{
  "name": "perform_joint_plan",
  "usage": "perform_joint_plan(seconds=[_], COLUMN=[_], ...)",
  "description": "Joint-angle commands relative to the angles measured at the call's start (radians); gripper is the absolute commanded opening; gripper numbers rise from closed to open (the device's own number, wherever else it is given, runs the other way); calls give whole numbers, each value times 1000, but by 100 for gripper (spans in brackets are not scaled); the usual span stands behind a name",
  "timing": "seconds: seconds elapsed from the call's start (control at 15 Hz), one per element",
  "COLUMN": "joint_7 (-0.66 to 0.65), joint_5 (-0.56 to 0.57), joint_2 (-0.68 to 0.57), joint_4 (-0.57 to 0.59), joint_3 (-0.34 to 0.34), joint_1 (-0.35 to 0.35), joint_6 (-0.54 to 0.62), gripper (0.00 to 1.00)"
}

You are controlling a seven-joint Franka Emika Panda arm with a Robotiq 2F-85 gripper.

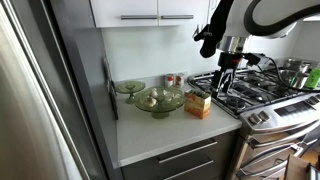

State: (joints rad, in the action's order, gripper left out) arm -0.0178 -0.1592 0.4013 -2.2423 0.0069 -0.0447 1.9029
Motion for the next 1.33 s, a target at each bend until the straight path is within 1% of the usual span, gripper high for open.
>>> perform_joint_plan(seconds=[0.0, 0.8, 0.87, 0.93, 1.0, 1.07, 1.13, 1.27], joint_7=[1, 1, -73, -110, -158, -207, -257, -356], joint_5=[-1, -1, -22, -37, -66, -70, -73, -69], joint_2=[0, 0, -22, -44, -90, -107, -141, -189], joint_4=[2, 2, -3, 16, 67, 82, 125, 174], joint_3=[4, 4, 27, 34, 40, 53, 62, 75], joint_1=[5, 5, 7, 6, 0, 3, 7, 16], joint_6=[-2, -2, 133, 181, 213, 270, 299, 375], gripper=[100, 100, 100, 100, 100, 100, 100, 100])
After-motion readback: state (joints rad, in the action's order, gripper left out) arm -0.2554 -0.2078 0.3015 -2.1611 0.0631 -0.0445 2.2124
